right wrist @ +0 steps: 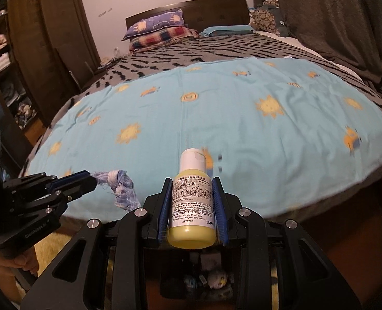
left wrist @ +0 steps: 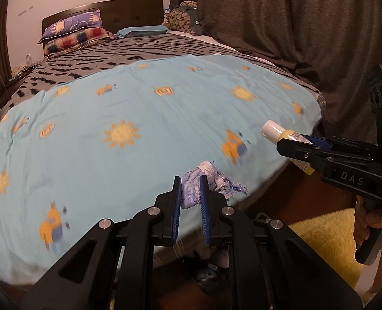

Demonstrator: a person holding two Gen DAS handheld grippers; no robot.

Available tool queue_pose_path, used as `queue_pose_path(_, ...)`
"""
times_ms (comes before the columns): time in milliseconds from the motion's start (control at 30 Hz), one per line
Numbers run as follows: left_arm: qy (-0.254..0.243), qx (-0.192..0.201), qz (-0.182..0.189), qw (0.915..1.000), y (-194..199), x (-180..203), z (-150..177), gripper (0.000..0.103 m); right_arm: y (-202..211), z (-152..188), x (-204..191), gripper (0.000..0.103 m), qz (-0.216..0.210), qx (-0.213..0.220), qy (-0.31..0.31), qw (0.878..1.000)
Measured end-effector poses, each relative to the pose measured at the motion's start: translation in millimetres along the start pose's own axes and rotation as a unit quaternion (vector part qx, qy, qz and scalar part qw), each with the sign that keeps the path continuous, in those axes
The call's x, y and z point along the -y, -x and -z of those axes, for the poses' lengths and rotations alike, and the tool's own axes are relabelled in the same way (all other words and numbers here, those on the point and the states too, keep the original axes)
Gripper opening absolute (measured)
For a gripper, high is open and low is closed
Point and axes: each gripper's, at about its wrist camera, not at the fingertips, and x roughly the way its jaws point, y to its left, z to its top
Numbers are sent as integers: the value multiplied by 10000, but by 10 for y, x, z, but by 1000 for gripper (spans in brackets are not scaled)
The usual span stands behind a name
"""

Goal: Collect trash
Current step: 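Lower lotion bottle and blue cloth into the floor bin and open both tools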

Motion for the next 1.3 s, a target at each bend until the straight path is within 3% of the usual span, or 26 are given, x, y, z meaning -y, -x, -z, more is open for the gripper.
queue_pose_path(200, -5, -207, 61, 9998, -4, 177, 463, 13, -5, 489, 11, 32, 155, -242, 19, 9996)
queue_pose_path(400, 32, -757, 341, 9965, -287, 301, 959, 13, -254, 970, 123, 32, 106, -855, -171, 9961)
queue_pose_path(567, -131, -1214, 328, 9920, -611, 392, 1291, 13, -554, 1284, 205, 32, 88, -1365, -344, 9900)
queue_pose_path(1033, 98, -2253, 368, 9735, -1492, 247, 1623, 13, -1277, 1544, 329, 32, 201, -2215, -575, 9732)
queue_pose_path(1233, 231, -2438, 454, 9685, -1643, 204, 1592, 16, -1446, 1506, 423, 33, 155, -2306, -749, 9700)
queue_pose_path(1300, 229, -2441, 411, 9686, -1655, 212, 1592, 22, -1464, 1491, 443, 34, 135, -2306, -764, 9699)
